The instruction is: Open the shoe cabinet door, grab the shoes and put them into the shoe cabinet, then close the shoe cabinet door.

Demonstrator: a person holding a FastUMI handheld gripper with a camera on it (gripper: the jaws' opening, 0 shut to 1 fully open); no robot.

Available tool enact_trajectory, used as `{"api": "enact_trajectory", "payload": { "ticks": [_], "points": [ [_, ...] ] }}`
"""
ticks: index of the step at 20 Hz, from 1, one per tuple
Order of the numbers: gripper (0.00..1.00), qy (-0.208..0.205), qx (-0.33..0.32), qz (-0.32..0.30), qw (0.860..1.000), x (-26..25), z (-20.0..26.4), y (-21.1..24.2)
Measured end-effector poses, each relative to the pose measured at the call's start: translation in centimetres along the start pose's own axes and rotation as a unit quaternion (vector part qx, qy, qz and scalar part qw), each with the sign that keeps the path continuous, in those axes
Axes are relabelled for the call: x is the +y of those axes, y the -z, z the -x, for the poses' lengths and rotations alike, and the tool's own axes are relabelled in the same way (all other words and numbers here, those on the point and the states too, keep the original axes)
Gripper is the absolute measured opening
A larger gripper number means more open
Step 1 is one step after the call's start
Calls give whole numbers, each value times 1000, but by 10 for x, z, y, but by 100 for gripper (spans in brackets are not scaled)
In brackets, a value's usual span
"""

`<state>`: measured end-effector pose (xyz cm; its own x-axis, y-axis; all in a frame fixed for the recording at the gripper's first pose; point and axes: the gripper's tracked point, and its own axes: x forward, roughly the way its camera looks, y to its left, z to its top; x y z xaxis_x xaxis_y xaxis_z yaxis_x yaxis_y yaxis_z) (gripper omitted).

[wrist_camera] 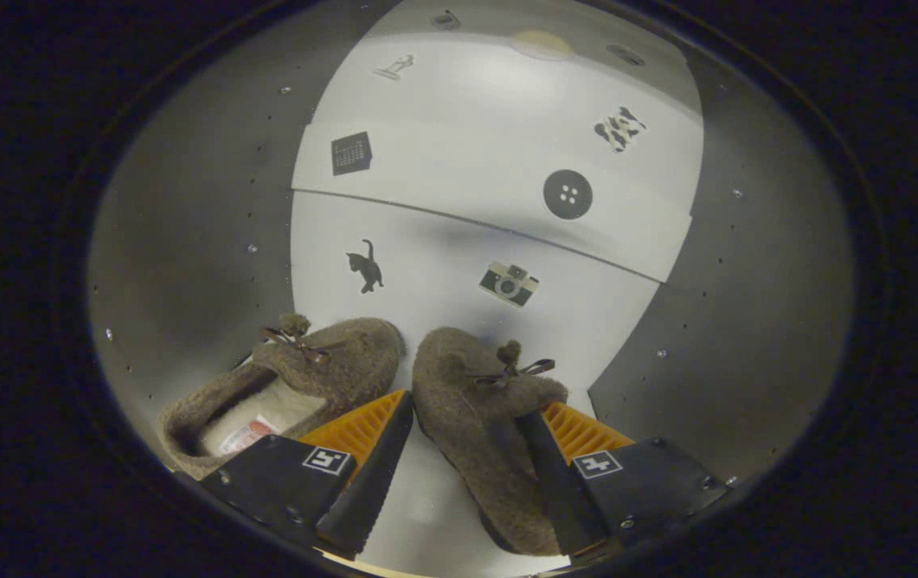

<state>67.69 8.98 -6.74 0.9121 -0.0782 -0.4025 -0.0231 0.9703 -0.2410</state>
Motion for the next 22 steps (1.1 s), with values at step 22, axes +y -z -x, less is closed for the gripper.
{"api": "enact_trajectory", "payload": {
  "ticks": [22],
  "points": [
    [100, -43, -172, -46, 983, 37, 365, -15]
  ]
}}
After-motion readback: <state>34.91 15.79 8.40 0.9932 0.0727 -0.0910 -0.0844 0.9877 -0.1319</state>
